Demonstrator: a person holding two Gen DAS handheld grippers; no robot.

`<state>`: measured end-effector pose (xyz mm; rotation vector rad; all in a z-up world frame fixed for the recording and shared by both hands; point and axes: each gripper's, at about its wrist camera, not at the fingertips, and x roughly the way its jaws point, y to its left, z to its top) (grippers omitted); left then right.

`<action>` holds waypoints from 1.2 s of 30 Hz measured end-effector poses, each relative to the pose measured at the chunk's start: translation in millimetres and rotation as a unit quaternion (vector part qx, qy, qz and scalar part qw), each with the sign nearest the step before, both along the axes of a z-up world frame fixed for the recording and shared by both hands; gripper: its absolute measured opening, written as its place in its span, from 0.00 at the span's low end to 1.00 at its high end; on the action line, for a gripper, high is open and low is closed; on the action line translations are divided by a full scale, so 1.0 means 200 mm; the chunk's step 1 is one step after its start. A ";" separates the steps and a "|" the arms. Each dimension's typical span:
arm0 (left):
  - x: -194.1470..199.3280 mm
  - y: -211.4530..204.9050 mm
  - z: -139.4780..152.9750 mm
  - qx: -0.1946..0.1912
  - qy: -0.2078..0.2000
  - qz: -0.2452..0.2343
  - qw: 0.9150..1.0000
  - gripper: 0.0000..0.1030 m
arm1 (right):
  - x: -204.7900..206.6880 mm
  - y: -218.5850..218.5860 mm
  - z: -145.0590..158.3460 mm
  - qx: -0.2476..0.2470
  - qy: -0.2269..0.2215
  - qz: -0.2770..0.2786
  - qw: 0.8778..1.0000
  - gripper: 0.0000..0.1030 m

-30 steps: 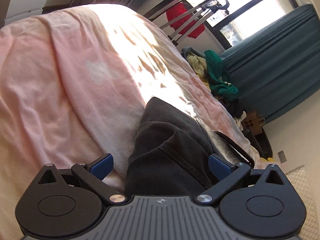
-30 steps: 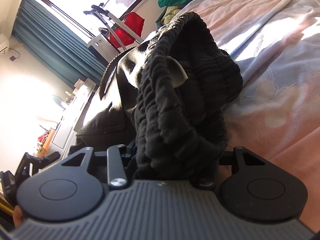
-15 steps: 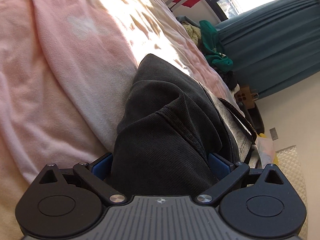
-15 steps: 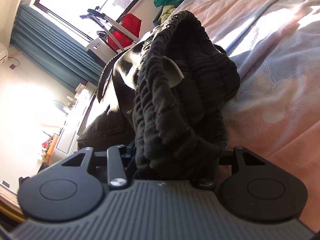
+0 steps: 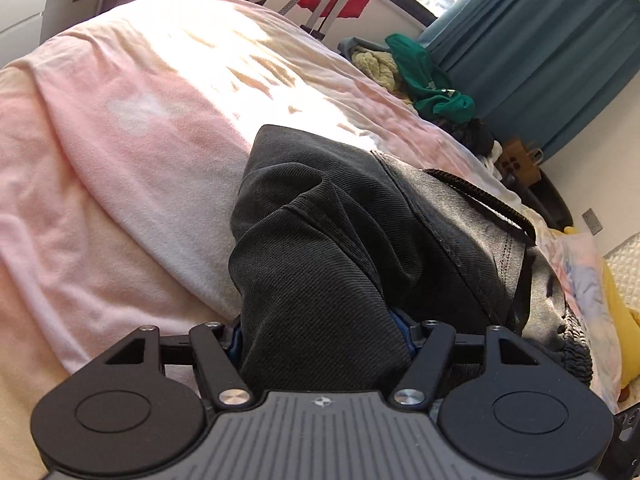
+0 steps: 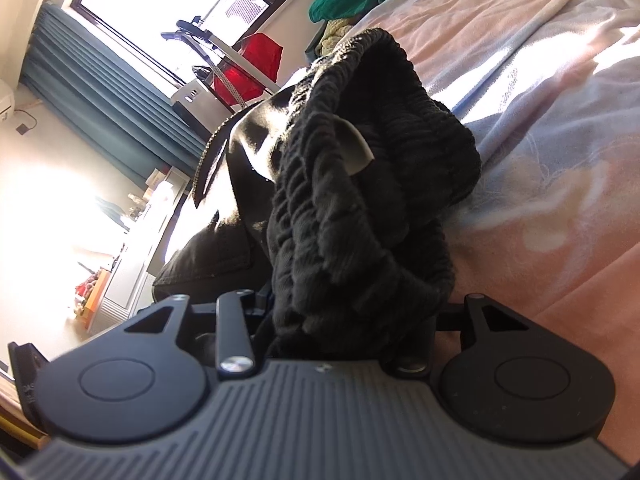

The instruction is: Fold clothes

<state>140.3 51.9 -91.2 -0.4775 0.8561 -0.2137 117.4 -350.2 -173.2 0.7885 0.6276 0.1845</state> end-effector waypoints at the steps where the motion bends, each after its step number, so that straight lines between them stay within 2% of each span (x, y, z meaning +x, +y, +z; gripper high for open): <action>1: -0.01 -0.01 0.02 0.005 -0.006 -0.003 1.000 0.57 | -0.01 0.00 0.02 0.000 -0.005 -0.003 1.000 0.44; 5: -0.09 0.00 0.10 -0.001 -0.034 -0.013 0.999 0.49 | -0.05 0.01 0.10 0.001 -0.027 -0.010 1.000 0.38; 11: -0.22 -0.01 0.23 -0.037 -0.060 -0.009 0.997 0.46 | -0.14 -0.04 0.28 0.023 -0.082 -0.015 0.996 0.35; 17: -0.31 -0.20 0.41 -0.028 -0.085 -0.015 0.996 0.45 | -0.20 -0.18 0.41 0.044 -0.107 -0.030 0.993 0.35; 22: -0.16 -0.55 0.53 -0.031 -0.087 -0.042 0.995 0.45 | -0.21 -0.44 0.51 0.054 -0.150 -0.074 0.984 0.35; 26: 0.05 -0.91 0.62 -0.019 -0.118 -0.076 0.990 0.45 | -0.17 -0.68 0.59 0.043 -0.183 -0.116 0.975 0.35; 32: 0.38 -1.47 0.67 0.003 -0.190 -0.157 0.969 0.46 | -0.04 -1.09 0.55 0.044 -0.250 -0.178 0.951 0.35; 36: 0.60 -1.89 0.63 0.025 -0.214 -0.200 0.956 0.46 | 0.06 -1.37 0.40 0.068 -0.285 -0.224 0.929 0.35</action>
